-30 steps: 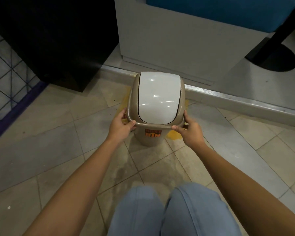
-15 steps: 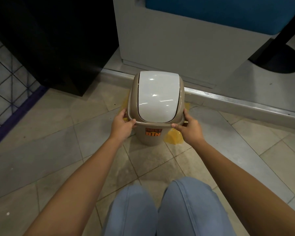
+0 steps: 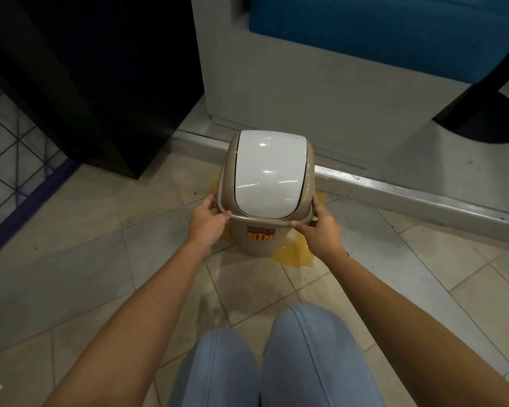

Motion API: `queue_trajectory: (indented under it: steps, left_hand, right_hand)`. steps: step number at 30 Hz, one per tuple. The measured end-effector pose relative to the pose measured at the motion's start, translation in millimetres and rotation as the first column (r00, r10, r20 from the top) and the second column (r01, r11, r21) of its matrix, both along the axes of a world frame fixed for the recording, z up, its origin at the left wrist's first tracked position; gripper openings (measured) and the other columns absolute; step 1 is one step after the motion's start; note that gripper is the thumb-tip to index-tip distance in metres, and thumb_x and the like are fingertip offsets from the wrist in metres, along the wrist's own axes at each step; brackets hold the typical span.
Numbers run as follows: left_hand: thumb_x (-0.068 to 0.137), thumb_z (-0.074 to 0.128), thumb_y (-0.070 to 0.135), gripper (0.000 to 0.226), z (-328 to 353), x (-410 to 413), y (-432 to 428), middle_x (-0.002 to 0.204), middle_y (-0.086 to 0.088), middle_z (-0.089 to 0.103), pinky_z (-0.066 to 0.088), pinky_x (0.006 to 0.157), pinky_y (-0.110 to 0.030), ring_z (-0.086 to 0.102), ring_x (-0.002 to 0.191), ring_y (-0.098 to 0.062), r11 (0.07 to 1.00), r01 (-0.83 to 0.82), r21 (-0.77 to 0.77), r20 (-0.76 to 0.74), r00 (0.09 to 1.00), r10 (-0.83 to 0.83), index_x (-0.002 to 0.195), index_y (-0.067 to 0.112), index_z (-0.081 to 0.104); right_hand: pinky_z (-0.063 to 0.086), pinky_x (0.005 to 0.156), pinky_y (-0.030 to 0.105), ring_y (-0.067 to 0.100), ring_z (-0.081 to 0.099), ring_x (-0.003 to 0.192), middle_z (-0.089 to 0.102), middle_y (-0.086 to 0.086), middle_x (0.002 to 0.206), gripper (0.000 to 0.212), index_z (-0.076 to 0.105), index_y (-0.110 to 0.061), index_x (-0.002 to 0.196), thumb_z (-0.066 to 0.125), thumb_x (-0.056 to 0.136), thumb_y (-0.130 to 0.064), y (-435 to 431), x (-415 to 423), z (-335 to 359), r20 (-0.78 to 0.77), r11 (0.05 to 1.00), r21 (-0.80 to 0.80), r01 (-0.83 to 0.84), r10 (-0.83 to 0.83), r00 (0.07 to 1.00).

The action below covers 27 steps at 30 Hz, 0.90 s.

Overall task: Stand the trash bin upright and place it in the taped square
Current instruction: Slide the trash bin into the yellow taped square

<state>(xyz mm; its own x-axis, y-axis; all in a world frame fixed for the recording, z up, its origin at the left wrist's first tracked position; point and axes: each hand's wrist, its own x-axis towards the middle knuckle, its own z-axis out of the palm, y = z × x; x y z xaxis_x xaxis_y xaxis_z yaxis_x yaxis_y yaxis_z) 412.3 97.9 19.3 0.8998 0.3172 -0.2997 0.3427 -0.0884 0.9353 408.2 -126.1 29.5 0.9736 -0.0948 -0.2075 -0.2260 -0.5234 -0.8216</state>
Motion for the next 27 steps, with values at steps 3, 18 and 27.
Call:
queue_trajectory:
  steps: [3,18,27]
  left_hand:
    - [0.082,0.062,0.003,0.063,6,9,0,0.109,0.013,0.051,0.042,0.071,-0.007,0.05,0.091,-0.002,0.998,0.031,0.062,-0.023,0.999,-0.03,0.138,0.022,0.04]
    - [0.082,0.063,0.004,0.067,14,50,10,0.129,0.002,0.054,0.046,0.08,-0.018,0.053,0.1,-0.008,0.966,0.196,0.17,-0.017,0.98,-0.196,0.14,0.025,0.037]
    - [0.082,0.064,0.009,0.065,21,63,19,0.135,-0.005,0.053,0.042,0.101,-0.044,0.049,0.122,-0.027,0.909,0.332,0.251,-0.087,0.943,-0.32,0.14,0.023,0.036]
  right_hand:
    - [0.045,0.1,0.043,0.025,0.051,0.12,0.049,0.005,0.138,0.085,0.02,-0.021,0.146,0.071,0.078,-0.021,0,7,2,0.011,1.0,0.0,-0.011,0.011,1.0]
    - [0.047,0.091,0.033,0.024,0.057,0.112,0.057,0.004,0.127,0.072,0.039,-0.017,0.135,0.076,0.073,-0.024,-3,42,4,0.058,0.998,-0.061,-0.023,0.026,0.998]
    - [0.046,0.093,0.043,0.031,0.049,0.122,0.046,0.011,0.139,0.075,0.026,-0.018,0.138,0.064,0.08,-0.044,1,46,17,-0.075,0.931,-0.33,-0.158,0.141,0.987]
